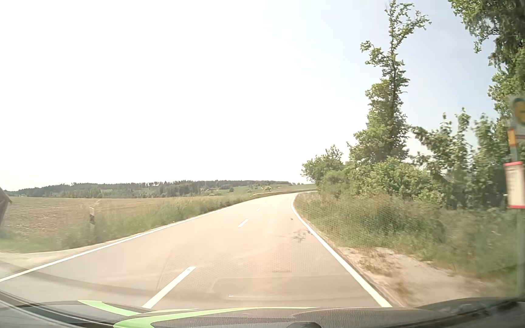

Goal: Follow the waypoints while adhering to traffic rules and regulations

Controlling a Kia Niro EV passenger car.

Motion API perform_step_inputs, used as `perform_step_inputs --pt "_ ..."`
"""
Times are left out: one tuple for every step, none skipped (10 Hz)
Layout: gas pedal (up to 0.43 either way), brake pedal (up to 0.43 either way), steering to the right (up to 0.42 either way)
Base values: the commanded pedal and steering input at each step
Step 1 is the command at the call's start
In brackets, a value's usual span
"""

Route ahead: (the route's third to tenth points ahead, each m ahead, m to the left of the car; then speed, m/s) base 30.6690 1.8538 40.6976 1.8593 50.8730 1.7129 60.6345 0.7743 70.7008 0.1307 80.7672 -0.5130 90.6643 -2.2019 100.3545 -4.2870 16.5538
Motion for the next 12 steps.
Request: perform_step_inputs --pt "0.079 0.0 -0.003" --pt "0.079 0.0 -0.001" --pt "0.087 0.0 -0.001" --pt "0.087 0.0 -0.001" --pt "0.098 0.0 -0.001" --pt "0.11 0.0 0.001" --pt "0.118 0.0 0.001" --pt "0.13 0.0 0.001" --pt "0.138 0.0 0.001" --pt "0.138 0.0 0.001" --pt "0.138 0.0 0.001" --pt "0.138 0.0 0.001"
